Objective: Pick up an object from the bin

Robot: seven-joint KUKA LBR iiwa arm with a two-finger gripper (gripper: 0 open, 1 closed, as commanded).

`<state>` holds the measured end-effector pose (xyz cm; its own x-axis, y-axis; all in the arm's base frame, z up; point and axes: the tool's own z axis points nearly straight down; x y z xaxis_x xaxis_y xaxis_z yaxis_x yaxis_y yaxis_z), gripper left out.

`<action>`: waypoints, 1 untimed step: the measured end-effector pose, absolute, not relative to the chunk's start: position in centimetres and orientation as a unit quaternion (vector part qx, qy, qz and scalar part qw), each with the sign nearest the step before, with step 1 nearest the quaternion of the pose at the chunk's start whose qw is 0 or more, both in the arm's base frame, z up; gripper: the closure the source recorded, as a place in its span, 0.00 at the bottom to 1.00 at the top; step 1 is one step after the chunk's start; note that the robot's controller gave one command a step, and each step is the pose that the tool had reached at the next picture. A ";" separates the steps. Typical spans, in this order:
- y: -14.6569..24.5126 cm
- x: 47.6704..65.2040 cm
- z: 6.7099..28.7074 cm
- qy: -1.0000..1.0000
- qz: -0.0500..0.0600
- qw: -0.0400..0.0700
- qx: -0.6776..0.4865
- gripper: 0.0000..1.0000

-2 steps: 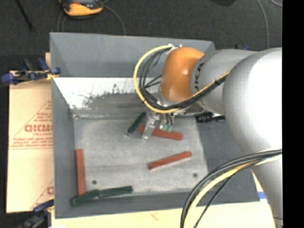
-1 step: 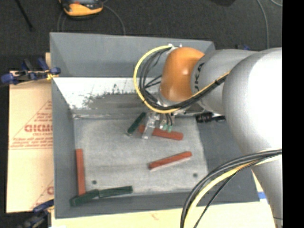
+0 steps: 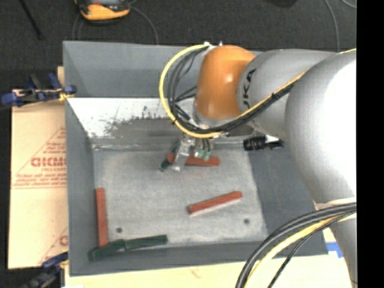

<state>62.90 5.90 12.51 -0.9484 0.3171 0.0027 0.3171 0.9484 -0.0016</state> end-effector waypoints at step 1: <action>6.9 62.8 14.1 -0.987 0.000 0.000 -0.163 1.00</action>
Offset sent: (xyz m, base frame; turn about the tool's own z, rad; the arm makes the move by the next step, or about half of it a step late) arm -0.0534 0.0244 0.0890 -0.4569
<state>62.82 6.93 14.15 -0.9466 0.3225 0.0004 0.3225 0.9466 0.0003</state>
